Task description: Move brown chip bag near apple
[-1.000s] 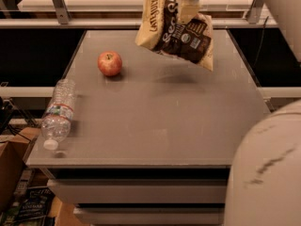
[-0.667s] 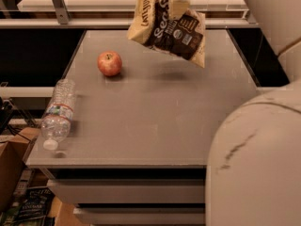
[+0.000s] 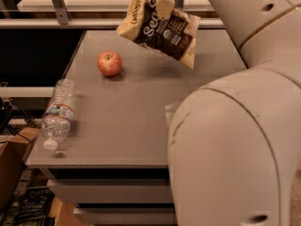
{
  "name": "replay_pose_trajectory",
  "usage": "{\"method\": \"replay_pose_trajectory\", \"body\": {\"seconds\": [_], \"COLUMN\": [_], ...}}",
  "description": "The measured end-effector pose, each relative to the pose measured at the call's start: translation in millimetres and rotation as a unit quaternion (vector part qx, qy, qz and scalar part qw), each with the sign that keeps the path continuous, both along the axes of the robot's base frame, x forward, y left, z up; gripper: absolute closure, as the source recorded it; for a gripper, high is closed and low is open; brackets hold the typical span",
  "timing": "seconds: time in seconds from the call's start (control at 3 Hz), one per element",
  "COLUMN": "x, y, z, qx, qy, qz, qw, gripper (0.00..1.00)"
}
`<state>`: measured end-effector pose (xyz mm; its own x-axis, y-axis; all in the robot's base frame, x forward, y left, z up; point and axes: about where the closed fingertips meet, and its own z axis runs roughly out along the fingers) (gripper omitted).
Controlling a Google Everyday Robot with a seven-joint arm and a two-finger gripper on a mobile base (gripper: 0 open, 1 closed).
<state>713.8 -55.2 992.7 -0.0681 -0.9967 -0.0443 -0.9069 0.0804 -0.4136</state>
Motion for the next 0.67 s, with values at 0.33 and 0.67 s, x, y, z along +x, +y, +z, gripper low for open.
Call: {"method": "replay_pose_trajectory", "body": {"seconds": [0.33, 0.67], "x": [6.1, 8.9], "y": [3.8, 13.2], "z": [-7.8, -15.1], "qx": [0.001, 0.016], "qy": [0.015, 0.029], "qz": [-0.05, -0.082], "qw": [0.9986, 0.996], "gripper": [1.0, 1.0]}}
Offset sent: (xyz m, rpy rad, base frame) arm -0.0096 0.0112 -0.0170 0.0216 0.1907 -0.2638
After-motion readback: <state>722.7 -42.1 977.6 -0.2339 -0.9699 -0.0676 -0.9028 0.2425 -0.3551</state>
